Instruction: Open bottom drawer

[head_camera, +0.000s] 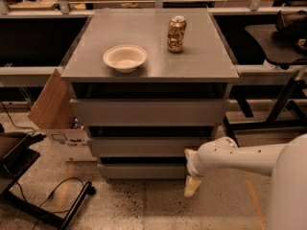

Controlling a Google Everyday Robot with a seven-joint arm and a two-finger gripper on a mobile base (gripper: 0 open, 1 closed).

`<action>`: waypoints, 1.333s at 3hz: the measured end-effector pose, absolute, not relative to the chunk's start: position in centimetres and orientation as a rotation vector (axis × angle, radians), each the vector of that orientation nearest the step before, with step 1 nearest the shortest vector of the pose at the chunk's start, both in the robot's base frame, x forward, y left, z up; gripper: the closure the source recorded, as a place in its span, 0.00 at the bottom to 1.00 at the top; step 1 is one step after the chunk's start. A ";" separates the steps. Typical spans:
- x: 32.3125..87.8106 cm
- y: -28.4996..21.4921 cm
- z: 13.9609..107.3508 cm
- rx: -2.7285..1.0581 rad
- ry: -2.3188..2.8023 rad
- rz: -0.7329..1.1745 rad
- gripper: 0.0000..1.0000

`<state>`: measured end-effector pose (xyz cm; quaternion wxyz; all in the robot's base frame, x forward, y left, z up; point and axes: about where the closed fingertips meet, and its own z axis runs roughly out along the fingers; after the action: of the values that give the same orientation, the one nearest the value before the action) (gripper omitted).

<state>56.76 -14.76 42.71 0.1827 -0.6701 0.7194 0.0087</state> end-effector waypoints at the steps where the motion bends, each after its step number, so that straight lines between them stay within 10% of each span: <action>1: 57.8 -14.7 39.2 -1.937 2.002 0.027 0.00; 4: 61.0 -15.3 28.0 -1.975 2.063 0.024 0.00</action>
Offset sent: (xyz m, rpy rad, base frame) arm 0.0409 -0.0047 -0.1075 -0.0398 0.0275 0.0629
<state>61.01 -15.33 28.03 0.1424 -0.6845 0.7149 0.0084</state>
